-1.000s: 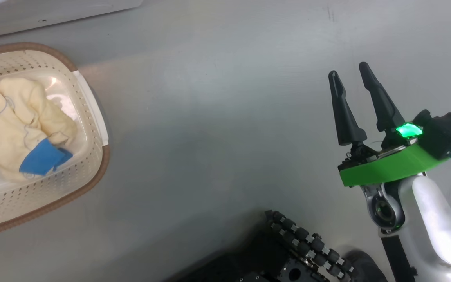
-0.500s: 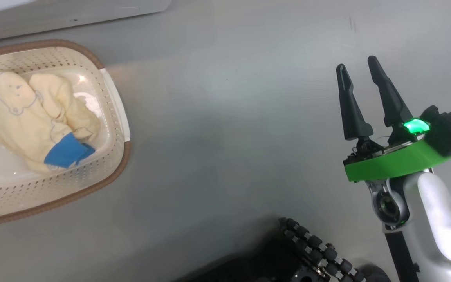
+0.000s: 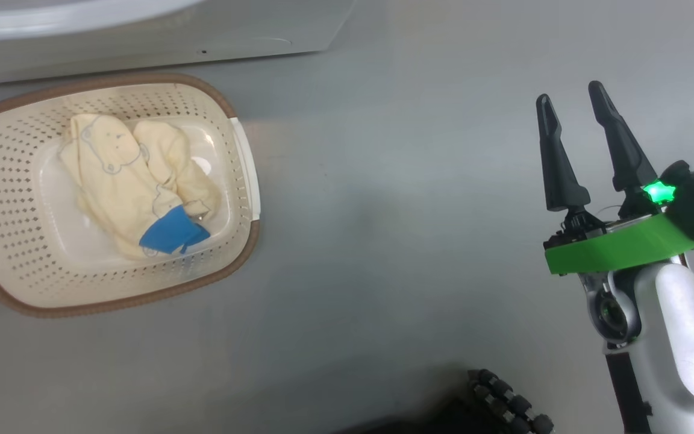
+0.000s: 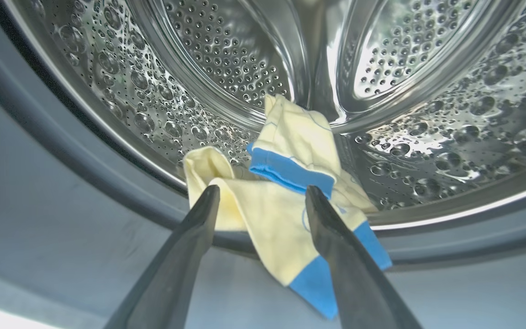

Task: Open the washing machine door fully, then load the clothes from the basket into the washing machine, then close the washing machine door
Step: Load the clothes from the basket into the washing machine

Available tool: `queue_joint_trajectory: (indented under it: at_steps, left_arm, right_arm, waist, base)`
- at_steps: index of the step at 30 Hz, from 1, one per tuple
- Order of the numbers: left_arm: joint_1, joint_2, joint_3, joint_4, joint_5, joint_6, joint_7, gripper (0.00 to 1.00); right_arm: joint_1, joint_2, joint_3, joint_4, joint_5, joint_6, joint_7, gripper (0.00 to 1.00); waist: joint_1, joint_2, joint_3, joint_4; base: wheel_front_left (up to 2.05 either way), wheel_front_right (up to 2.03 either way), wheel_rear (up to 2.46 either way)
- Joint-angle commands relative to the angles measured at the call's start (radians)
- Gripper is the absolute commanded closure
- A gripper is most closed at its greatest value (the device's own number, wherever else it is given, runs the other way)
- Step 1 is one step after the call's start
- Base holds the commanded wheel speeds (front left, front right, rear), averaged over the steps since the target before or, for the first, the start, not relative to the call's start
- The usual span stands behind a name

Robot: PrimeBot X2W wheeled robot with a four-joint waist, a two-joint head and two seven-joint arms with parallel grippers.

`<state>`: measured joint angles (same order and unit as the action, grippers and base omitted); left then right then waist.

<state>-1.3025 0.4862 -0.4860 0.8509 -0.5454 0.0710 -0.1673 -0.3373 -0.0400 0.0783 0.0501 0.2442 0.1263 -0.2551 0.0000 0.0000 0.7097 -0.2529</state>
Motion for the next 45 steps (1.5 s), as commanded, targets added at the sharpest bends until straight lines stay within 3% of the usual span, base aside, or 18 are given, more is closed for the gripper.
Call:
queue_joint_trajectory:
  at_steps: [1,8,18,25,32,45]
  left_arm:
    - [0.029,0.046,0.030,-0.062,-0.013,0.011,-0.012,0.00]
    - [0.222,0.051,0.043,-0.241,-0.044,0.061,-0.039,0.00]
    - [0.576,0.056,0.080,-0.537,-0.090,0.199,-0.068,0.00]
    - [0.769,0.012,0.094,-0.674,-0.099,0.265,-0.087,0.00]
    - [0.905,-0.034,0.080,-0.705,-0.089,0.277,-0.093,0.00]
    - [1.016,-0.061,0.076,-0.714,-0.072,0.276,-0.094,0.00]
  right_arm:
    - [0.021,-0.010,0.004,-0.023,-0.012,0.004,-0.007,0.00]
    - [0.029,-0.017,-0.016,-0.010,-0.044,0.004,-0.007,0.00]
    - [0.045,-0.042,-0.035,0.016,-0.066,0.004,-0.007,0.00]
    - [0.075,-0.058,-0.050,0.041,-0.077,0.004,-0.007,0.00]
    - [0.111,-0.069,-0.040,0.078,-0.085,0.004,-0.007,0.00]
    - [0.183,-0.061,-0.045,0.082,-0.092,0.004,0.011,0.00]
  waist:
    - [0.0000,0.0000,-0.031,0.032]
    - [0.0000,0.0000,-0.079,0.073]
    - [0.0000,0.0000,-0.171,0.117]
    - [0.0000,0.0000,-0.246,0.159]
    - [0.0000,0.0000,-0.341,0.187]
    - [0.0000,0.0000,-0.445,0.198]
  base:
    - [0.00,0.00,0.00]
    - [0.00,0.00,0.00]
    - [0.00,0.00,0.00]
    - [0.00,0.00,0.00]
    - [0.00,0.00,0.00]
    - [0.00,0.00,0.00]
